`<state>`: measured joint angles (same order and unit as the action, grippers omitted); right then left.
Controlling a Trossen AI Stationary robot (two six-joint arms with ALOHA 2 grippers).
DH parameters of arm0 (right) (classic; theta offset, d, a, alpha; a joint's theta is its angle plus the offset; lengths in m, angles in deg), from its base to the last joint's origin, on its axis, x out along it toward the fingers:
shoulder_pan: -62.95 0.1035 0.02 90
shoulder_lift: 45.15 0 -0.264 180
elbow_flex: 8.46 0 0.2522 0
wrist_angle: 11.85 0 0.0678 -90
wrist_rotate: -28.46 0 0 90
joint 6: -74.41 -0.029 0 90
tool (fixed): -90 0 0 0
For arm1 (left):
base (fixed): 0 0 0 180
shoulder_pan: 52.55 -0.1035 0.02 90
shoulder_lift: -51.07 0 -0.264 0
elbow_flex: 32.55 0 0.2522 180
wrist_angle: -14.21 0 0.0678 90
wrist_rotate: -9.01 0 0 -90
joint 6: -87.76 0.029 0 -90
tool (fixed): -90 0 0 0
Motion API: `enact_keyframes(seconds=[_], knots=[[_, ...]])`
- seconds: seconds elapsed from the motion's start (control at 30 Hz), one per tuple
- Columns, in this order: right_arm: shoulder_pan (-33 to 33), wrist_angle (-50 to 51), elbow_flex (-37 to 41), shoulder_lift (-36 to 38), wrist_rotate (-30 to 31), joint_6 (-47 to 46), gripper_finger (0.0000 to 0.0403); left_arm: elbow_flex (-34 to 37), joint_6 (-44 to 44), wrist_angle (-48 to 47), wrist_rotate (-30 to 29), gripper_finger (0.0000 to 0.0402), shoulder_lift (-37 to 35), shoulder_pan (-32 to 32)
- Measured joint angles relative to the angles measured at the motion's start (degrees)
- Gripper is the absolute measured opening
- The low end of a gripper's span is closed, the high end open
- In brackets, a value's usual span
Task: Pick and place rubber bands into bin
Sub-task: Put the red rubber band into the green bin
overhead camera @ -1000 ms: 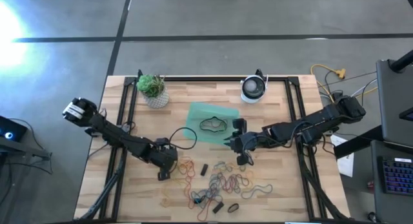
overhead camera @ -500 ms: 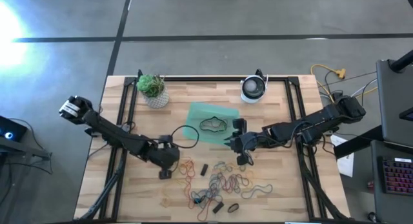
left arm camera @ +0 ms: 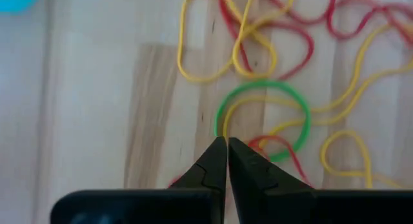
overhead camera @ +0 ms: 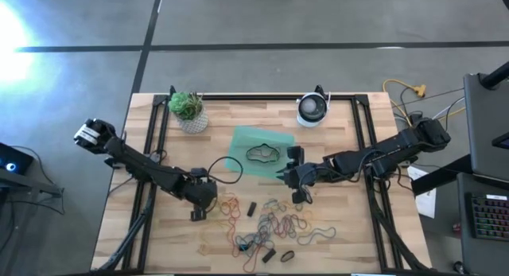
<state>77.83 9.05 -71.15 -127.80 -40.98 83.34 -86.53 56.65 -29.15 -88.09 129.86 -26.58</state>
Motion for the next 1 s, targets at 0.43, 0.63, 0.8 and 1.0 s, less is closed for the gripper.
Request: enact_keyframes(seconds=[0.43,0.63,0.8,1.0], knots=[[0.00,0.00,0.18,0.00,0.01,0.05,0.0057,0.19,4.67,-1.33,3.20,0.0011,0.60,0.02],[0.00,-0.02,0.26,0.00,0.00,0.05,0.0057,0.28,4.70,-1.40,2.28,0.0049,0.60,0.02],[0.00,-0.07,0.31,0.00,0.00,-0.08,0.0057,0.32,4.66,-1.30,2.28,0.0063,1.34,0.02],[0.00,-0.10,0.42,0.00,0.00,-1.02,0.0057,0.32,4.76,-0.84,2.30,0.0063,4.20,0.02]])
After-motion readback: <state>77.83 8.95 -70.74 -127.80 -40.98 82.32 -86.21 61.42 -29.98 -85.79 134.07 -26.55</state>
